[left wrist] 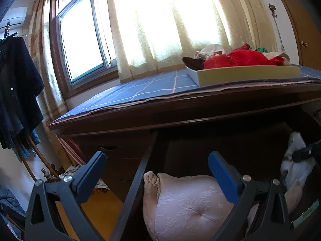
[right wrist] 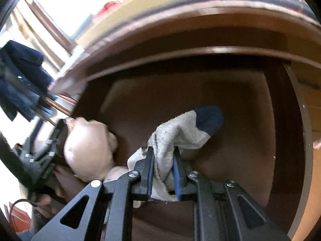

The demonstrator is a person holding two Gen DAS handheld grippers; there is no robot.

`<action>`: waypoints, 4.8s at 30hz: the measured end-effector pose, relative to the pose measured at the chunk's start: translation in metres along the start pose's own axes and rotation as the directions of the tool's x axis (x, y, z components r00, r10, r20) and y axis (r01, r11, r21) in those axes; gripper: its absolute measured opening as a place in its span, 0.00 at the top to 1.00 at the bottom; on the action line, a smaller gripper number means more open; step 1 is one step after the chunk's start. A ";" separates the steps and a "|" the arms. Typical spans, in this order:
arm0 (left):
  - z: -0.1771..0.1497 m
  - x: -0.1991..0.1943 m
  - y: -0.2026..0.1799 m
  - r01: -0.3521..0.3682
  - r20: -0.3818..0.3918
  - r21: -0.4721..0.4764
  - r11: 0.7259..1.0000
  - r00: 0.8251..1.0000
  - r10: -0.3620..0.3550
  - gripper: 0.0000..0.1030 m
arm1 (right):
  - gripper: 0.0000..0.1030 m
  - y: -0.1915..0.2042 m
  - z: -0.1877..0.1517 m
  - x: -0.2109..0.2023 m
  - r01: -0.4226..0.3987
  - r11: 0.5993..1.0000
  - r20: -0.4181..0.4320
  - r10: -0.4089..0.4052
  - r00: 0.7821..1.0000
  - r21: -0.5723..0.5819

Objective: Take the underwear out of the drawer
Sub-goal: 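Lift the grey sock out and carry it over the yellow tray, then lower the grey sock into the tray and open the right gripper, then move the open right gripper back down into the drawer toward the beige sock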

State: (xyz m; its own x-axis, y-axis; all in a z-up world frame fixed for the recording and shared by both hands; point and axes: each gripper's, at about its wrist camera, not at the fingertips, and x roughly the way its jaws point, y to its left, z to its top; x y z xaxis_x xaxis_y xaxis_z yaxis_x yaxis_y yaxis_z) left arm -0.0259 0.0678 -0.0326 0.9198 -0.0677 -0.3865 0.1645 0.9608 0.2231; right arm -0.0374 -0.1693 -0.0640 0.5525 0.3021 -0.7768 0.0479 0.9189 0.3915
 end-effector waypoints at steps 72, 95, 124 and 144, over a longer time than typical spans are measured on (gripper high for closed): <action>0.000 -0.001 -0.002 0.047 -0.018 0.022 0.999 0.999 -0.047 0.00 | 0.82 0.112 0.229 0.038 0.147 0.966 0.230 -0.097 0.968 -0.213; 0.000 0.000 -0.005 0.104 -0.049 0.044 0.994 0.994 -0.102 0.00 | 0.64 0.099 0.208 -0.007 -0.019 0.988 0.314 0.067 0.947 -0.154; 0.005 0.009 0.004 0.161 -0.111 -0.040 0.986 0.980 -0.165 0.00 | 0.51 0.032 0.033 -0.060 -0.098 0.993 0.304 0.115 0.946 -0.071; 0.007 0.009 0.008 0.174 -0.153 -0.079 0.982 0.971 -0.184 0.00 | 0.51 0.009 -0.018 -0.012 -0.085 0.996 0.135 0.082 0.987 0.013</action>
State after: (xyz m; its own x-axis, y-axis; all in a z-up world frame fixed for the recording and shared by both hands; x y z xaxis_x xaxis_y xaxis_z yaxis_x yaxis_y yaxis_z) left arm -0.0134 0.0729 -0.0282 0.8082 -0.2014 -0.5533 0.2929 0.9527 0.0811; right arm -0.0587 -0.1603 -0.0606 0.6622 0.3396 -0.6679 0.0119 0.8865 0.4625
